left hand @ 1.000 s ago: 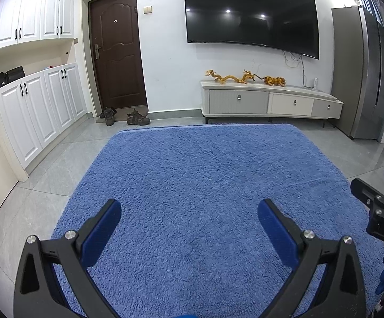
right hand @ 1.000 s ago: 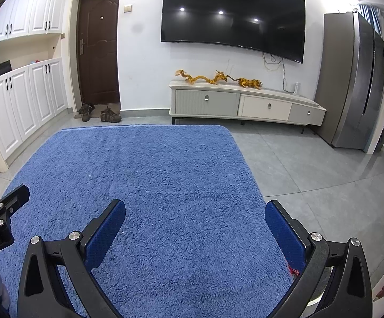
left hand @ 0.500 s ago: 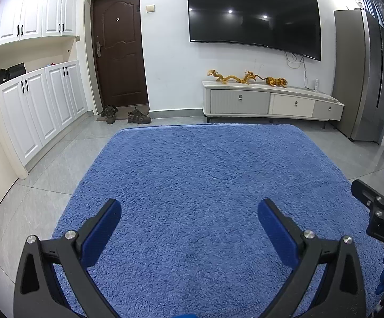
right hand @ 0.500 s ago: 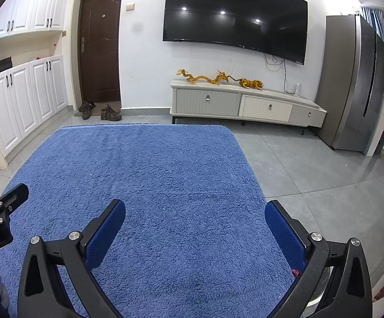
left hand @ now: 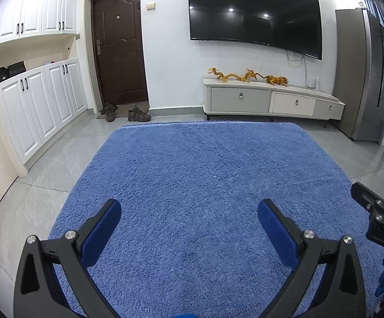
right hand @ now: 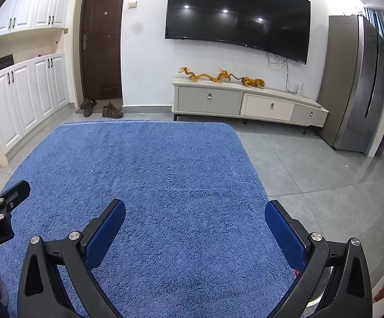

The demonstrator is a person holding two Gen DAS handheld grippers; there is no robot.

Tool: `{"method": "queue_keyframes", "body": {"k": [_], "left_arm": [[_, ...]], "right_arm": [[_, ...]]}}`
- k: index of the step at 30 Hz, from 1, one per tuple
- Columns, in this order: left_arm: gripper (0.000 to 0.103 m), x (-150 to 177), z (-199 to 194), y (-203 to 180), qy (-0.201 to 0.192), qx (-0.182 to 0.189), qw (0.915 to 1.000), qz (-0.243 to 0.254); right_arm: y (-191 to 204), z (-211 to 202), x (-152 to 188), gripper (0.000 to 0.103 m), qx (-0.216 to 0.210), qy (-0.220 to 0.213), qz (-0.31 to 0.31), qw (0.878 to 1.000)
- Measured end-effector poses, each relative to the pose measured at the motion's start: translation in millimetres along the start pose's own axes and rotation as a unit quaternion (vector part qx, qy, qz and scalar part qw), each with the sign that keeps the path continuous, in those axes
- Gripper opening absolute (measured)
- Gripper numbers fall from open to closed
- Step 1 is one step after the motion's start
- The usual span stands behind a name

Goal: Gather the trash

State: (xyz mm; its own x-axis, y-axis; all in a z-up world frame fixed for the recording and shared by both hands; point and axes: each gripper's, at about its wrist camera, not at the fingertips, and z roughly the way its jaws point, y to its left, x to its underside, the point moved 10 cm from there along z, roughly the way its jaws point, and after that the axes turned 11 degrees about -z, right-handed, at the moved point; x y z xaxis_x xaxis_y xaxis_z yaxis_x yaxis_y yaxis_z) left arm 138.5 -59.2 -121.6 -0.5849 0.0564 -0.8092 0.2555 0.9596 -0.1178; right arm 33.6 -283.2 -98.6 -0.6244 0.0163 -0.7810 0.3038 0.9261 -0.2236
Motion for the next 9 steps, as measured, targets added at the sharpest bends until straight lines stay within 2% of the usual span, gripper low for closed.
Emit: {"method": "queue_keyframes", "body": {"k": [9], "left_arm": [[0.103,1.4,8.7,-1.0,0.008,0.002,1.0000,-0.005]], "right_arm": [[-0.6,5.0,4.2,0.103,-0.002,0.008,0.001,1.000]]}}
